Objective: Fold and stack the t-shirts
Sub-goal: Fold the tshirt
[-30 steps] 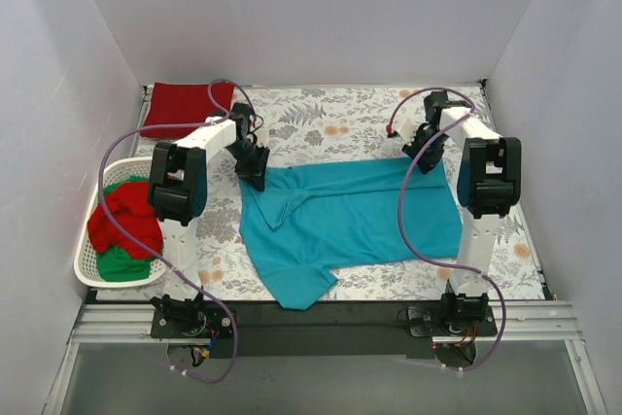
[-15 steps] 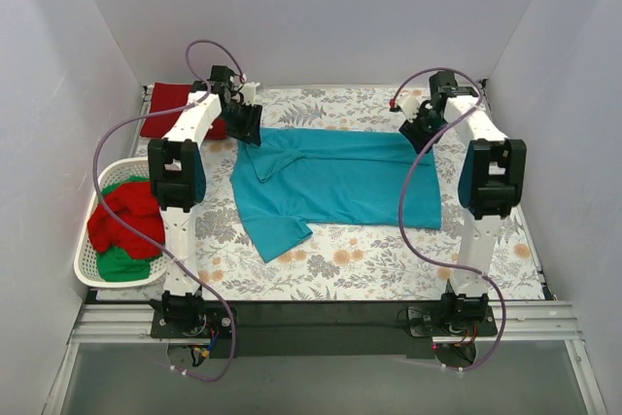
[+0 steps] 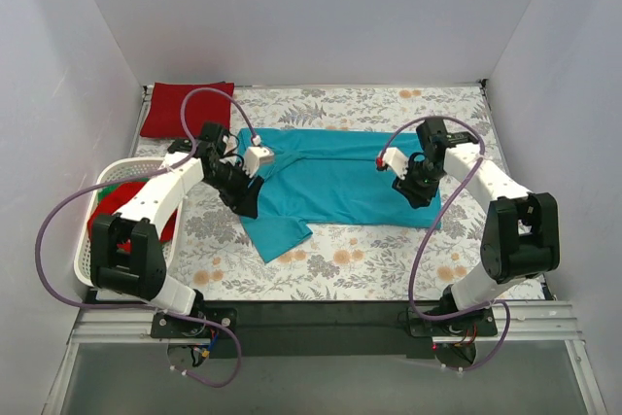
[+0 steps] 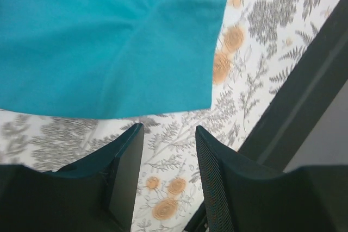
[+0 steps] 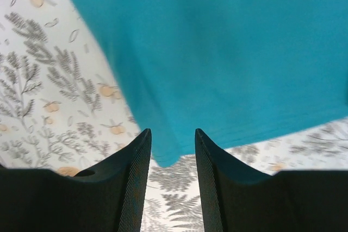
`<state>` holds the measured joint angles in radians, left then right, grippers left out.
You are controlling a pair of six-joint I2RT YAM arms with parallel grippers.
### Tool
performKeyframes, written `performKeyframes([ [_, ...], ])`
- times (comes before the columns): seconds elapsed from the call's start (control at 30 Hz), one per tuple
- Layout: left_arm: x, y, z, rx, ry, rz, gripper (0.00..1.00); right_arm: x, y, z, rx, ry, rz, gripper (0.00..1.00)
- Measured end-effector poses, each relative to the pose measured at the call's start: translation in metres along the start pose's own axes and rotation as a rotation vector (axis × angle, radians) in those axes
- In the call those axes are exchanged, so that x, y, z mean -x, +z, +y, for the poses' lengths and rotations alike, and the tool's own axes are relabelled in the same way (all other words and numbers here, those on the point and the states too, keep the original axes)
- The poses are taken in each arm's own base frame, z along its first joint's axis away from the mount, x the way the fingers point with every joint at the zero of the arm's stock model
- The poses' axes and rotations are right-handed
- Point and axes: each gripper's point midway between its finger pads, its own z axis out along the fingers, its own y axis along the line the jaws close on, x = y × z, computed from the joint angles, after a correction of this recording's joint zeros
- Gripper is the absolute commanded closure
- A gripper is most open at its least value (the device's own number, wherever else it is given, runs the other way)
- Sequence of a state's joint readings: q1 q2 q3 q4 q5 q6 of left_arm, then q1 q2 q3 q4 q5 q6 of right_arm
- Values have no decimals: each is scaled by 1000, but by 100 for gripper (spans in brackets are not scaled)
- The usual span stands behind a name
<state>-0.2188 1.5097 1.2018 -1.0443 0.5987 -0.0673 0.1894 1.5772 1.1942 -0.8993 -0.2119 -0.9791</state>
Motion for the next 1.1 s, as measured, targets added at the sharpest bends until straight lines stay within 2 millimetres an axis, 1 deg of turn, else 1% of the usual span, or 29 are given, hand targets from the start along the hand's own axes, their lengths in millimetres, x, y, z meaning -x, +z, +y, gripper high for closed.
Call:
performKeyframes([
  [0.07, -22, 12, -9, -31, -2, 53, 58, -13, 14, 20, 56, 4, 40, 56],
  [0.1, -29, 17, -12, -41, -2, 69, 58, -19, 19, 27, 74, 9, 57, 56],
  [0.17, -42, 25, -17, -57, 0, 101, 57, -28, 25, 32, 84, 17, 82, 56],
  [0.37, -60, 39, -34, -74, 58, 134, 56, -42, 37, 33, 64, 15, 119, 56],
  [0.47, -72, 46, -41, -80, 82, 161, 56, -49, 43, 34, 58, 13, 136, 56],
  [0.53, -79, 49, -44, -83, 89, 180, 55, -54, 48, 34, 52, 10, 149, 55],
  [0.67, -82, 53, -45, -80, 93, 188, 54, -63, 54, 35, 37, -2, 173, 55],
  [0.77, -81, 56, -44, -75, 102, 182, 54, -66, 56, 31, 17, -18, 184, 59],
  [0.87, -86, 60, -46, -75, 110, 194, 53, -67, 55, 30, 3, -26, 188, 65],
  [0.9, -89, 61, -46, -74, 115, 201, 52, -67, 55, 30, -2, -27, 188, 69],
  [0.97, -96, 65, -46, -68, 124, 218, 51, -68, 55, 29, -11, -29, 189, 74],
  [1.0, -99, 67, -46, -63, 129, 227, 51, -68, 55, 29, -15, -30, 191, 80],
  [1.1, -110, 73, -43, -36, 141, 254, 50, -68, 54, 26, -27, -31, 194, 87],
])
